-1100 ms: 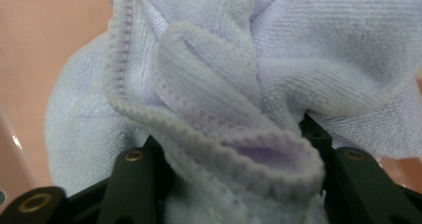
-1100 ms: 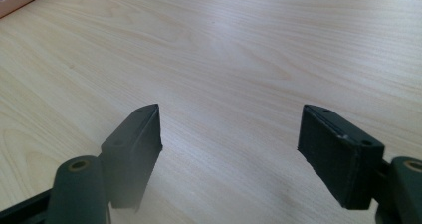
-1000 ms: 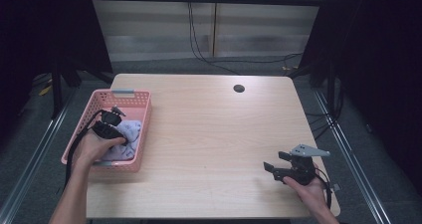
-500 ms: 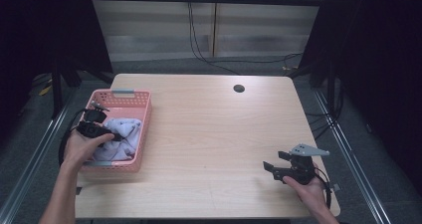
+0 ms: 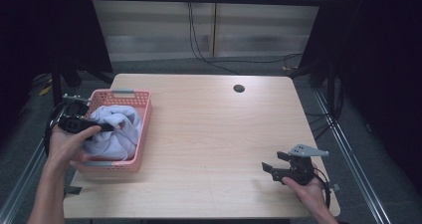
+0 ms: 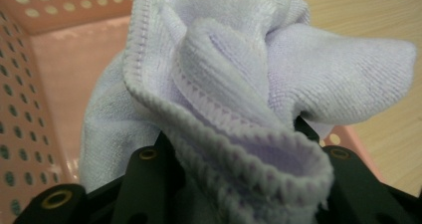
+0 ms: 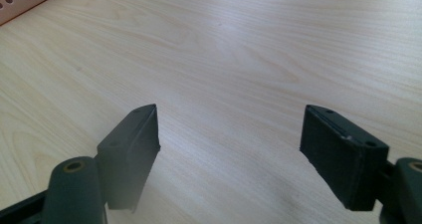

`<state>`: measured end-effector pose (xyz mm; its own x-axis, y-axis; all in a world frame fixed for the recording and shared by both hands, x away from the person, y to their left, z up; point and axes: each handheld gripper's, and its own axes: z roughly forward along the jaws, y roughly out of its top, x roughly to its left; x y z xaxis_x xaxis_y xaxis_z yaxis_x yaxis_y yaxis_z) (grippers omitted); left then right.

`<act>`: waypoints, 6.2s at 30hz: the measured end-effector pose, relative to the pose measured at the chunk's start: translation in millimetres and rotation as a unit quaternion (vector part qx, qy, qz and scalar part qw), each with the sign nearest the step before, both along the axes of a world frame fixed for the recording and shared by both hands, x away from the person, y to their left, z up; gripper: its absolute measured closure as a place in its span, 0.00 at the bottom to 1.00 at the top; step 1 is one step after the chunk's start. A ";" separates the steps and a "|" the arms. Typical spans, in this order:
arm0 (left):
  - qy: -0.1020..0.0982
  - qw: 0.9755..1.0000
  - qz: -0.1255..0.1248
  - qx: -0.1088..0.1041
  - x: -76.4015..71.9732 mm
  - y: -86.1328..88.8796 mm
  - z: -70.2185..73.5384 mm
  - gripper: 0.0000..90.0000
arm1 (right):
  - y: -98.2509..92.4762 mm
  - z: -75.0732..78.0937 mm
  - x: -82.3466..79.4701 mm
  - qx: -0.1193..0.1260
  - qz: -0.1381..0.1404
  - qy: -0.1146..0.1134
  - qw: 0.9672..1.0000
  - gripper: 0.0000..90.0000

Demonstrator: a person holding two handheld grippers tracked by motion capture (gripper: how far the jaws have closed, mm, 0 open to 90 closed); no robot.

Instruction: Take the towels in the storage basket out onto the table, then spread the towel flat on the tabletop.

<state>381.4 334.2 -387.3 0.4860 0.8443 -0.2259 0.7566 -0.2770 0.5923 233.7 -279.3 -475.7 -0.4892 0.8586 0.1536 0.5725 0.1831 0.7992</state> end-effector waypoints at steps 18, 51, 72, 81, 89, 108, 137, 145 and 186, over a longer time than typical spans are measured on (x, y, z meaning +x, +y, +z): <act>-0.048 0.998 0.017 -0.026 -3.2 13.6 31.5 0.63 | 0.6 0.3 0.2 -0.003 -0.001 0.001 1.000 0.26; -0.094 0.995 0.008 -0.022 -6.6 -3.9 98.2 0.63 | -1.2 1.6 -0.3 0.004 -0.001 -0.005 1.000 0.25; -0.103 0.990 -0.069 -0.067 -6.1 -71.4 118.4 0.63 | -1.6 1.7 0.4 0.006 0.001 -0.003 1.000 0.25; -0.100 0.985 -0.126 -0.061 -10.2 -134.3 110.1 0.63 | -3.2 2.7 -0.3 0.007 0.000 -0.004 1.000 0.25; -0.095 0.979 -0.167 -0.064 -10.3 -180.5 98.7 0.63 | -3.6 3.0 -0.6 0.008 0.001 -0.005 1.000 0.25; -0.015 0.967 -0.251 -0.041 -34.5 -291.5 -36.9 0.56 | -6.6 3.1 -1.5 0.009 0.004 -0.003 1.000 0.25; -0.073 0.967 -0.221 -0.102 -79.1 -230.2 -23.1 0.23 | 29.1 28.0 9.5 0.002 0.054 -0.034 0.998 0.25; -0.086 0.972 -0.199 -0.096 -116.8 -204.7 -39.6 0.43 | 72.3 42.0 36.1 0.012 0.110 -0.046 0.993 0.39; -0.116 0.948 -0.208 -0.213 -83.5 -200.9 -28.1 0.95 | 57.4 68.8 85.5 0.059 0.080 -0.058 0.993 0.88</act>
